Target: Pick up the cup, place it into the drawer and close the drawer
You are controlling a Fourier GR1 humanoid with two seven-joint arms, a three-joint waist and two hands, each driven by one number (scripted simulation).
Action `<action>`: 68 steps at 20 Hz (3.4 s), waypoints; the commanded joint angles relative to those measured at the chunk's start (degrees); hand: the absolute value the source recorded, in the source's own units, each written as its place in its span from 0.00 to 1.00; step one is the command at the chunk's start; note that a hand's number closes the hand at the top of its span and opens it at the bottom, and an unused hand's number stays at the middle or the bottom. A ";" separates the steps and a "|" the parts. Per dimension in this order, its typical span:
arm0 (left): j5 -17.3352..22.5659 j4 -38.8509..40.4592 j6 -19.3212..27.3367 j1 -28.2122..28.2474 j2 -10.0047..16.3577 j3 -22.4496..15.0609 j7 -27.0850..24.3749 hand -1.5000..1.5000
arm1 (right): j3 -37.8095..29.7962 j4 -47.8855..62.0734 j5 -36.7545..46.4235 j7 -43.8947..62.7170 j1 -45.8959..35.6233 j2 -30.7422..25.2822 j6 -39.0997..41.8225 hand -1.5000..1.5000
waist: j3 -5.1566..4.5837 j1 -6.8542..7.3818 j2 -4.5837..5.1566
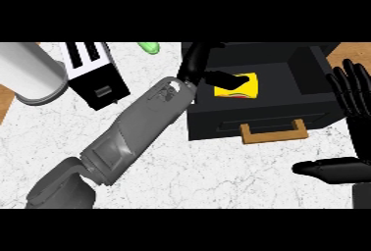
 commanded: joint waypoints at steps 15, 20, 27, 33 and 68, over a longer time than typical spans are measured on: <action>6.89 -6.42 4.73 -1.45 0.00 5.21 -8.64 0.00 | 1.51 -7.95 -4.73 2.55 5.05 -7.37 12.35 1.00 | -0.09 3.32 -0.96; 6.47 -12.72 3.13 2.39 5.13 7.60 -5.09 0.00 | 2.57 -8.52 1.59 2.06 8.06 -7.70 12.12 1.00 | -0.10 5.31 -1.39; 6.01 -23.63 0.18 8.43 13.59 9.59 0.50 0.00 | 5.80 -7.37 12.81 3.43 6.15 -7.08 8.17 1.00 | -0.09 6.20 -1.44; 6.37 -34.27 -0.18 17.83 18.33 11.47 2.03 0.00 | 13.68 0.47 27.38 -1.48 3.08 -3.20 1.07 1.00 | -0.06 6.79 -1.31; 8.25 -55.83 -17.58 47.80 33.88 22.56 0.95 0.00 | 8.86 88.69 53.40 -23.63 -44.47 -5.46 -20.29 1.00 | 0.12 10.31 0.53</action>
